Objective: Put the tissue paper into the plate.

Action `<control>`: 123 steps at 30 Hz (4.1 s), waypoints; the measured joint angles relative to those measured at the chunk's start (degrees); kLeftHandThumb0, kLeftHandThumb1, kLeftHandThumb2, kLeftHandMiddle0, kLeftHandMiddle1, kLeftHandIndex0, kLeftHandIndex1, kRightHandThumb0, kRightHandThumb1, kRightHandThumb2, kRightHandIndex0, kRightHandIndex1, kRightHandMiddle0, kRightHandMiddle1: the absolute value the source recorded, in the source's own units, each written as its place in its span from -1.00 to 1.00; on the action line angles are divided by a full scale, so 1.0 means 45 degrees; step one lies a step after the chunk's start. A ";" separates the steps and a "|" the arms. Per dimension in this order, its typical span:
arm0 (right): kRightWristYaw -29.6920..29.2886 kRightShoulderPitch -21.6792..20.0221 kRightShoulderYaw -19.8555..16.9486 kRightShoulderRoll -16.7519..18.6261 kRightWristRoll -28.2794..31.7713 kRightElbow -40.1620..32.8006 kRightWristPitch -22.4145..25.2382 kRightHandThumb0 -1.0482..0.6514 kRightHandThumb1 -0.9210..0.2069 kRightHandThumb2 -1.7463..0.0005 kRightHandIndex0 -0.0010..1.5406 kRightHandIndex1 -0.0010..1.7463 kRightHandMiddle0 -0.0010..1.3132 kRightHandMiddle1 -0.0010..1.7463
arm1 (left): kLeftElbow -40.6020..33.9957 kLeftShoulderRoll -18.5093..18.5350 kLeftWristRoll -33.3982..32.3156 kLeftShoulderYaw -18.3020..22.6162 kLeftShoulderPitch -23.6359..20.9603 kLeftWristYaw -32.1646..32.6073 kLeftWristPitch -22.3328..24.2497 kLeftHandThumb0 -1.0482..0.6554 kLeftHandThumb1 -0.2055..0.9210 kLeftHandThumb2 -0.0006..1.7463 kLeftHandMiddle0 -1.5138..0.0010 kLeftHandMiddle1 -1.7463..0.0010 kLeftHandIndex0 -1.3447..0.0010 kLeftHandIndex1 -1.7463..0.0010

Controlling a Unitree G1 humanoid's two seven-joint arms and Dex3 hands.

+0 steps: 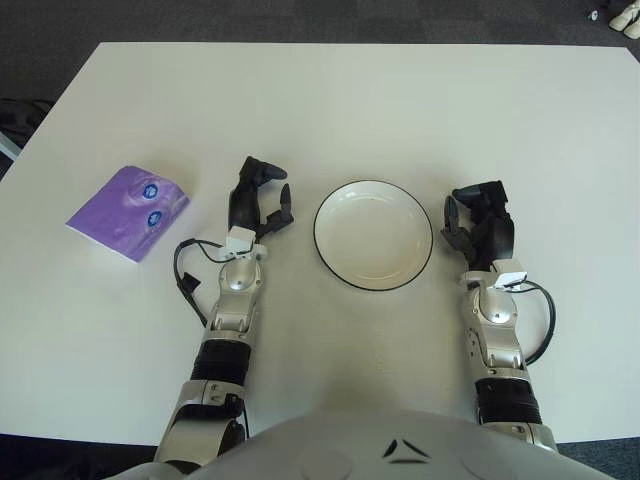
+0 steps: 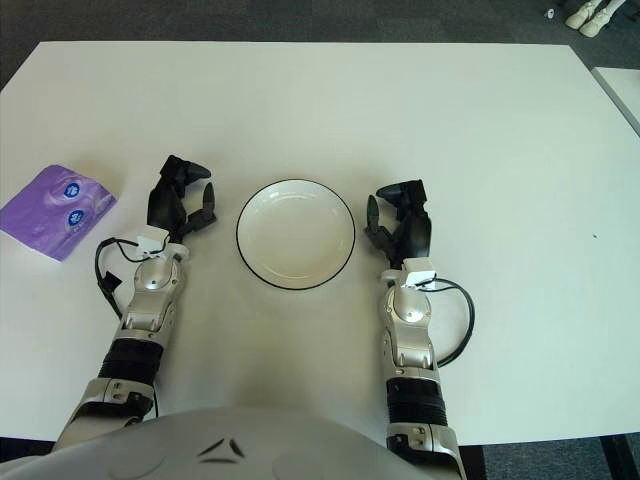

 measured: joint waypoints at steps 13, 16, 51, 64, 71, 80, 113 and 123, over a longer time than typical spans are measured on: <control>-0.0051 0.0000 -0.0001 0.0020 -0.0040 -0.0021 0.0039 -0.20 -0.68 0.10 -0.24 0.40 -0.54 1.00 | -0.1064 0.0197 0.1591 -0.0401 0.0887 0.1033 -0.0170 -0.22 0.55 0.01 0.10 -0.39 0.49 -1.00; -0.0141 -0.0004 -0.0010 0.0080 -0.0047 -0.0052 0.0088 -0.21 -0.66 0.09 -0.24 0.41 -0.53 1.00 | -0.1343 0.0211 0.1898 -0.0514 0.1147 0.1176 -0.0130 -0.21 0.60 -0.03 0.10 -0.38 0.52 -1.00; -0.0049 -0.0033 -0.0020 0.0104 -0.0150 0.0032 -0.0031 -0.21 -0.59 0.03 -0.21 0.42 -0.50 1.00 | -0.2294 0.0266 0.2925 -0.0817 0.1728 0.1864 -0.0688 -0.20 0.77 -0.18 0.11 -0.43 0.60 -1.00; -0.0091 -0.0101 -0.0058 0.0154 -0.0155 0.0115 -0.0056 -0.20 -0.68 0.10 -0.21 0.41 -0.54 1.00 | -0.2343 0.0723 0.6984 -0.1043 0.1792 0.6085 -0.1594 -0.19 0.96 -0.36 0.49 -0.59 0.68 -1.00; -0.0101 -0.0123 -0.0052 0.0161 -0.0190 0.0120 -0.0015 -0.20 -0.72 0.14 -0.23 0.40 -0.57 1.00 | -0.2896 0.0578 0.7905 -0.1069 0.2194 0.7008 -0.0725 -0.44 0.93 -0.32 0.68 -0.59 0.85 -0.90; -0.0085 -0.0214 -0.0051 0.0163 -0.0180 0.0245 -0.0121 -0.21 -0.65 0.08 -0.22 0.40 -0.53 1.00 | -0.3299 0.0494 0.8781 -0.1016 0.2238 0.8111 0.0316 -0.88 0.64 -0.26 0.98 -0.52 0.99 -0.44; -0.0073 -0.0679 -0.0121 0.0174 -0.0110 0.0869 -0.0629 -0.19 -0.81 0.22 -0.21 0.38 -0.61 1.00 | -0.6438 0.0244 0.9958 -0.0443 0.2701 0.8534 0.2512 -1.00 0.98 -0.60 1.00 0.81 1.00 1.00; 0.0048 -0.0710 -0.0117 0.0170 -0.0116 0.0899 -0.0641 -0.18 -0.86 0.26 -0.23 0.37 -0.64 1.00 | -0.6855 0.0119 1.1175 -0.0066 0.2521 0.8117 0.4630 -1.00 0.99 -0.68 1.00 0.99 1.00 1.00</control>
